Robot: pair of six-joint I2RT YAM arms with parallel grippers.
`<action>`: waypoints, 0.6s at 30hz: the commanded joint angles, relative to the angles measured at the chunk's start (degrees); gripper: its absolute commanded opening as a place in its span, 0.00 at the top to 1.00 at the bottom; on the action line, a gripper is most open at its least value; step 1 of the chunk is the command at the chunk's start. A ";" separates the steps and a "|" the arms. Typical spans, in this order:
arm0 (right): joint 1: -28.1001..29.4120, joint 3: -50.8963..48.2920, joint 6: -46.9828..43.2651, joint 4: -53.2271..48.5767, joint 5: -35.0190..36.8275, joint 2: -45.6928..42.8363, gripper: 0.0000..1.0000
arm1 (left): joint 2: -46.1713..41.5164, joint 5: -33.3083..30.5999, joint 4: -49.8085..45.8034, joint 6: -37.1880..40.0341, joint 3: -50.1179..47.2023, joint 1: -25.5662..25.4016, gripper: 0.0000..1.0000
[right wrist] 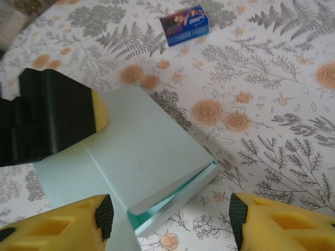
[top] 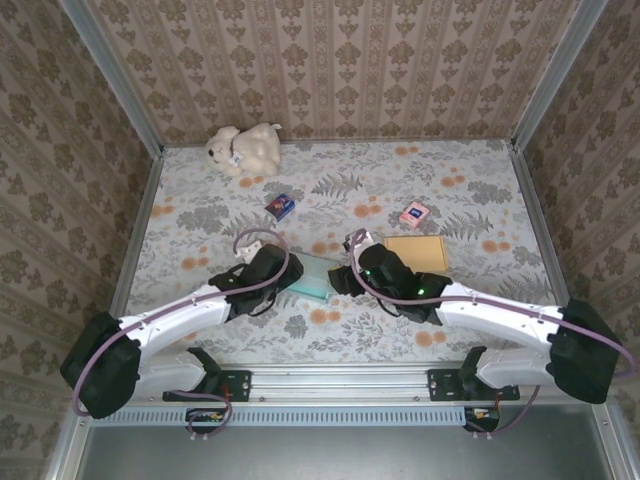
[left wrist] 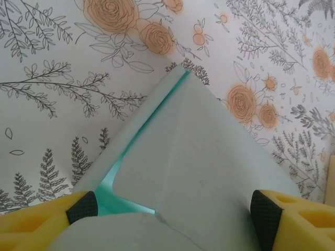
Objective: Fold the paper box
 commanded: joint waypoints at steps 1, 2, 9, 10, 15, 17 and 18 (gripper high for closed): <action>0.43 0.21 1.76 3.86 2.10 3.95 0.37 | 0.13 -2.11 -1.04 -0.65 -1.18 -0.97 0.21; 0.51 0.72 1.78 4.10 2.02 5.37 0.37 | 0.13 -2.35 -1.03 -0.46 -1.26 -1.23 0.21; 0.91 3.25 1.07 5.96 2.09 13.39 0.36 | 0.04 -4.38 -1.20 -0.35 -2.27 -2.02 0.21; 0.87 3.55 0.97 6.07 1.89 14.37 0.36 | -0.07 -4.43 -1.21 -0.43 -2.49 -1.99 0.21; 0.86 4.60 1.20 6.81 0.97 18.48 0.36 | -0.40 -4.64 -0.92 -0.62 -3.52 -2.25 0.17; 0.95 4.12 1.53 7.60 0.78 18.41 0.36 | -0.16 -4.93 -1.00 -0.61 -3.80 -2.32 0.16; 0.95 3.99 1.64 7.95 0.76 18.30 0.36 | 0.02 -5.13 -1.02 -0.72 -4.03 -2.34 0.16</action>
